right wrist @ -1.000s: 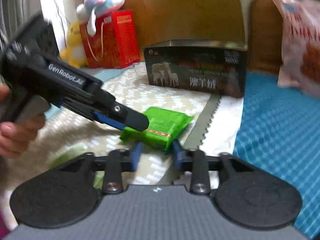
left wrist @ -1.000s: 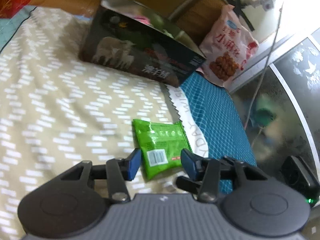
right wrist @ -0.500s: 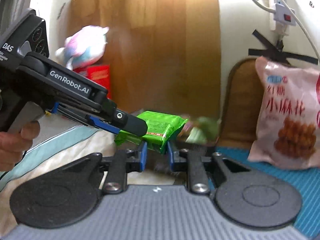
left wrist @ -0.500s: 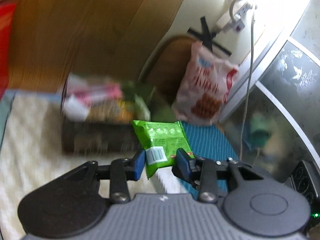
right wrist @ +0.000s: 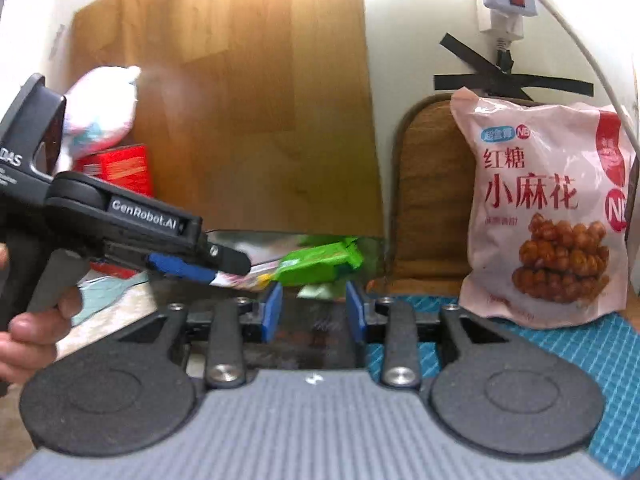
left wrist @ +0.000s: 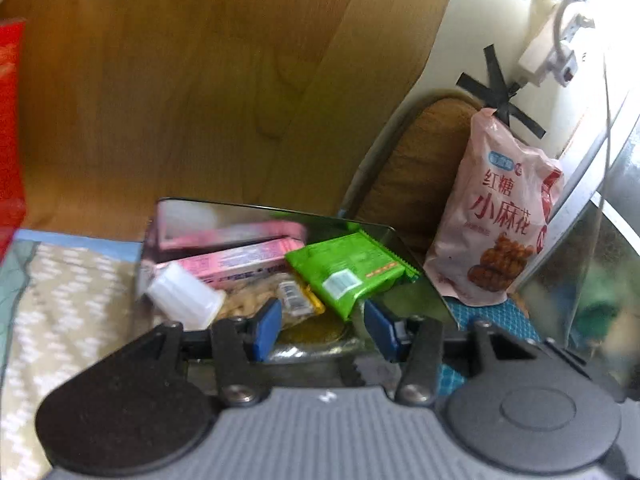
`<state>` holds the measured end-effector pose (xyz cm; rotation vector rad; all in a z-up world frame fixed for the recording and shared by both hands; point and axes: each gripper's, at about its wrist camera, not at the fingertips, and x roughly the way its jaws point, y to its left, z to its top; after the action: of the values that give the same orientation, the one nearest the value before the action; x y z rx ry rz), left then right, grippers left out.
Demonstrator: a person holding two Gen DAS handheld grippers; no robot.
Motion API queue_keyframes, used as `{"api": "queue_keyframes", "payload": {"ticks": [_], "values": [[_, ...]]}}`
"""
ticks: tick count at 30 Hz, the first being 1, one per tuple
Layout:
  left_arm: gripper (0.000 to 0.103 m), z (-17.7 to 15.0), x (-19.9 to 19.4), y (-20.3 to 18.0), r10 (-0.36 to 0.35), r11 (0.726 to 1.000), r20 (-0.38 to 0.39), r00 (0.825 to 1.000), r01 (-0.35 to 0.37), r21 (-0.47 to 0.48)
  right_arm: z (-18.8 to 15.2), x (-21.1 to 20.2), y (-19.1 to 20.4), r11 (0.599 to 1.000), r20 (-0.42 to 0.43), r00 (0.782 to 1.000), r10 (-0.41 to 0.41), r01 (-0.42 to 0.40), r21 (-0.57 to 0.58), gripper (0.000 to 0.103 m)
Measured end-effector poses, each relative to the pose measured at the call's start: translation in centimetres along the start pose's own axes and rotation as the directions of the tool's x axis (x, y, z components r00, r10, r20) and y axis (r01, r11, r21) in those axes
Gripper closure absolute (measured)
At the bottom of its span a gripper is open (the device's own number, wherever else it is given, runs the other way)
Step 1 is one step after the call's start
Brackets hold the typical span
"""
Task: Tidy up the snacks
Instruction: 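Drop the green pack into the black tin with the left gripper, then move the left gripper to the light green pack and grasp it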
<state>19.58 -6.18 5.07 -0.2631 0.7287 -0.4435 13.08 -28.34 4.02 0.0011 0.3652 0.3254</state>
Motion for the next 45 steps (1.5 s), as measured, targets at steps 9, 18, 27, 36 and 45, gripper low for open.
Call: {"api": "queue_keyframes", "payload": {"ticks": [9,18,27,36,45], "values": [[0.056,-5.6,-7.8,0.2,-0.044,0.999,0.011,0.999,0.043,0.02,-4.3,-5.9,2.8,0.981,-0.146,0.97,0.192,-0.186,0.055,0.061],[0.057,-15.6,-12.7,4.2,-0.114,0.989,-0.131,0.985,0.099,-0.112,-10.1,-9.9,10.7,0.913,-0.34,0.868,0.361,-0.404,-0.063,0.038],[0.059,-19.4,-16.6,4.5,-0.18,0.975,-0.127,0.976,0.16,-0.153,-9.8,-9.9,12.7,0.929,-0.333,0.898,0.288,-0.346,-0.132,0.08],[0.058,-18.9,-15.9,4.5,-0.257,0.955,-0.128,0.958,0.231,-0.185,-6.1,-10.4,12.1,0.933,-0.208,0.916,0.344,-0.358,-0.029,0.092],[0.06,-19.9,-17.7,6.1,-0.278,0.95,-0.11,0.954,0.256,-0.18,-4.4,-3.9,17.6,0.835,-0.275,0.798,0.536,-0.548,0.038,0.092]]}}
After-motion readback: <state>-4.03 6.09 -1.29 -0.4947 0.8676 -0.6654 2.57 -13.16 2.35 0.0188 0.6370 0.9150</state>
